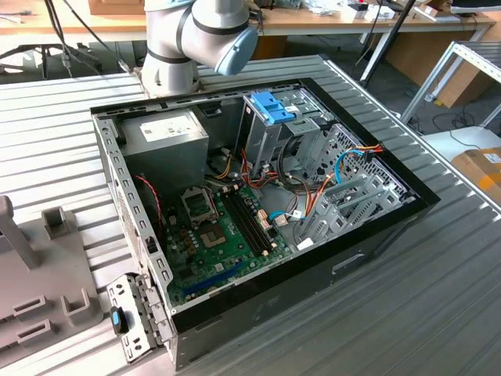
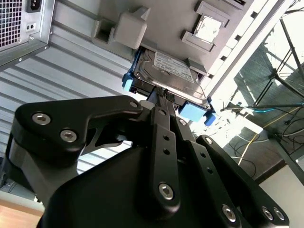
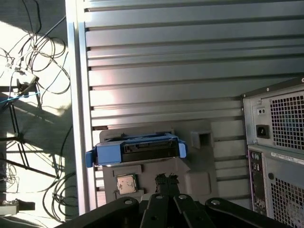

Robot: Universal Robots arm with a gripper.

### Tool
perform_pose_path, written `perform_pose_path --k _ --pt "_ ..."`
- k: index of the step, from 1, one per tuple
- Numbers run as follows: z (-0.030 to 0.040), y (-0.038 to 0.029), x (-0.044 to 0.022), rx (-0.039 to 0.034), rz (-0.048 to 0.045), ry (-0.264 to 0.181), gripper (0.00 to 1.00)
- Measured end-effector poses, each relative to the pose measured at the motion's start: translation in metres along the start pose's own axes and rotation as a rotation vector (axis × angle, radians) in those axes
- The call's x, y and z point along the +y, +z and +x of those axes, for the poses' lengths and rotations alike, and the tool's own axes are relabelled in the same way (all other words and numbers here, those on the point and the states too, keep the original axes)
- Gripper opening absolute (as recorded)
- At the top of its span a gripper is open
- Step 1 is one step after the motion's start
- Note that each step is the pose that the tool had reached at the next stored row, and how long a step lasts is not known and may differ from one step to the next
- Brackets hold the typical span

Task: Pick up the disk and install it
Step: 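Reach for the disk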

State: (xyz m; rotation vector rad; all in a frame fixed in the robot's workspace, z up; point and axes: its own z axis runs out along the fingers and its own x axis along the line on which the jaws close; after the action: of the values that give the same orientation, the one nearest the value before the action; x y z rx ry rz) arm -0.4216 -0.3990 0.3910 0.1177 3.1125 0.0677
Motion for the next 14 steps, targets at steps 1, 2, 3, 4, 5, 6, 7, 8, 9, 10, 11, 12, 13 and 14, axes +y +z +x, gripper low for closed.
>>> perform_pose_path --k 1,2,3,4,5,6,7,8,9,10,11,12,13,14 --pt "0.0001 -0.0001 0.0000 0.0001 0.0000 0.000 0.11" --pt "0.0002 -0.0001 0.0001 0.0001 0.0001 0.000 0.11" --pt "0.0002 0.0000 0.0000 0.0001 0.0000 0.000 0.11" --pt "0.0001 0.0000 0.0001 0.0012 0.0000 0.000 0.11" --pt "-0.0007 0.0000 0.0001 0.0059 0.0005 0.000 0.11" --pt "-0.0022 0.0001 0.0002 0.0177 0.0013 0.001 0.11" --pt "-0.0040 0.0003 0.0003 0.0324 0.0025 0.002 0.11" --pt "-0.0053 0.0004 0.0004 0.0441 0.0034 0.002 0.11" --pt "-0.0063 0.0005 0.0005 0.0550 0.0043 0.002 0.11" --pt "-0.0063 0.0004 0.0005 0.0554 0.0043 0.003 0.11" --pt "-0.0063 0.0005 0.0005 0.0556 0.0043 0.003 0.11" --pt "-0.0064 0.0004 0.0005 0.0557 0.0043 0.003 0.11" --pt "-0.0028 0.0005 0.0002 0.0557 0.0043 0.003 0.11" --pt "0.0025 0.0003 -0.0002 0.0558 0.0044 0.003 0.11"
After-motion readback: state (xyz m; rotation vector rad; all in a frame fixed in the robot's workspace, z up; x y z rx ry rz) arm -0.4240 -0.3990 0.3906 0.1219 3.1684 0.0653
